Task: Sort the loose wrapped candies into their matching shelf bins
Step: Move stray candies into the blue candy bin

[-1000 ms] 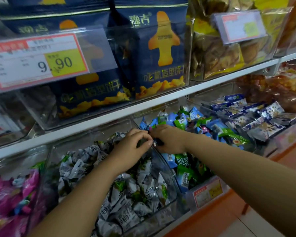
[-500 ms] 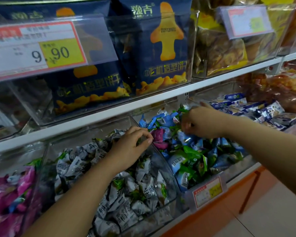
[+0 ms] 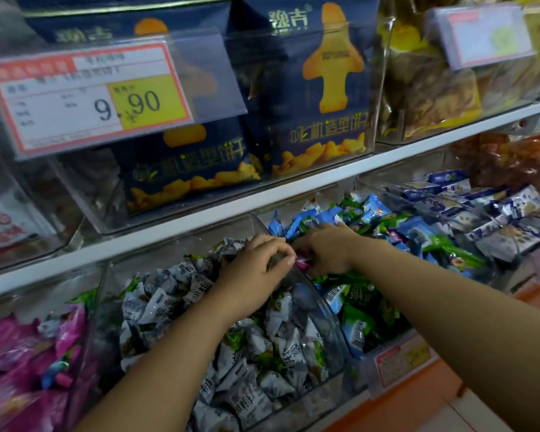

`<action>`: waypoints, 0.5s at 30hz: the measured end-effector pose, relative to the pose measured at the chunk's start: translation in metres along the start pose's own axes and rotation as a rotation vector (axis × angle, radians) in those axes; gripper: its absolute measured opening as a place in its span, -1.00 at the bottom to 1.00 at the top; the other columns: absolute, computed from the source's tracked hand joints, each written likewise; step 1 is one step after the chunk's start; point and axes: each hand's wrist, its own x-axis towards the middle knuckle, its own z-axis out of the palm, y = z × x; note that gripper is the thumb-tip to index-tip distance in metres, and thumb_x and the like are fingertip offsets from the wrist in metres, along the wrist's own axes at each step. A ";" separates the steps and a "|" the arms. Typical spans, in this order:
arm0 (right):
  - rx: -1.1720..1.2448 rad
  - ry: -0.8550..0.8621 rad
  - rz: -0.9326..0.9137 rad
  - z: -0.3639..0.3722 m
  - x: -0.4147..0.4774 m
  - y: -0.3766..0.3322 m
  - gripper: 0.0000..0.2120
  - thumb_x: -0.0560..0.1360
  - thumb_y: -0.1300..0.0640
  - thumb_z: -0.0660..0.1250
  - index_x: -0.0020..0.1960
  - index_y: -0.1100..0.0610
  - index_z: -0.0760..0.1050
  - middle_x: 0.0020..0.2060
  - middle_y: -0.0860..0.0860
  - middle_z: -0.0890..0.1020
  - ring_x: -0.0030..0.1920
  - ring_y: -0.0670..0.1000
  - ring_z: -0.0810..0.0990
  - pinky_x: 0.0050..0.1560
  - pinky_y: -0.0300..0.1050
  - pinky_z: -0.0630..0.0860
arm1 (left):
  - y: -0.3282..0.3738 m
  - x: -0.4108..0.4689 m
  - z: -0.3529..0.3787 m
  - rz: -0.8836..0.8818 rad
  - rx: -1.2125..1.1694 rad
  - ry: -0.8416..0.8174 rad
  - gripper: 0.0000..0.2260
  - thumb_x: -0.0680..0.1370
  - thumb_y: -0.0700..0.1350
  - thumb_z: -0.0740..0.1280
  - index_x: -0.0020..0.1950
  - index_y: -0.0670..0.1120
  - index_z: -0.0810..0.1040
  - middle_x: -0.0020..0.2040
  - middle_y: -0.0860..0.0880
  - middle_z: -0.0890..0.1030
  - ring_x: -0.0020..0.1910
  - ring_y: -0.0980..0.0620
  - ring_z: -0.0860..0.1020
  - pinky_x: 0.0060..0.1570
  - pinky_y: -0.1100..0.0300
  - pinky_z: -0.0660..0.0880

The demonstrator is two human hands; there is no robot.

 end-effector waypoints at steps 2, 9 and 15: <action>0.022 -0.007 -0.014 -0.003 -0.003 0.003 -0.48 0.42 -0.13 0.39 0.35 -0.15 0.37 0.28 -0.03 0.48 0.35 0.11 0.33 0.37 0.19 0.18 | 0.000 0.000 0.000 0.001 0.010 -0.003 -0.84 0.62 0.05 0.16 0.08 0.08 0.50 0.21 0.17 0.34 0.19 0.22 0.32 0.14 0.28 0.20; 0.114 0.280 0.030 0.010 -0.013 0.006 -0.77 0.46 -0.02 0.35 0.12 -0.11 0.52 0.06 -0.09 0.61 0.14 0.03 0.53 0.28 -0.03 0.25 | 0.000 -0.003 0.002 0.005 -0.012 0.015 -0.84 0.62 0.05 0.16 0.07 0.08 0.50 0.18 0.20 0.33 0.16 0.23 0.32 0.13 0.28 0.19; 0.332 0.495 0.055 -0.002 -0.038 0.010 -0.94 0.47 0.06 0.36 -0.06 -0.07 0.56 -0.34 -0.12 0.52 -0.19 0.02 0.52 0.07 -0.13 0.35 | 0.005 -0.003 0.001 -0.020 -0.002 -0.001 -0.83 0.62 0.04 0.15 0.10 0.06 0.50 0.19 0.16 0.34 0.21 0.17 0.34 0.14 0.25 0.20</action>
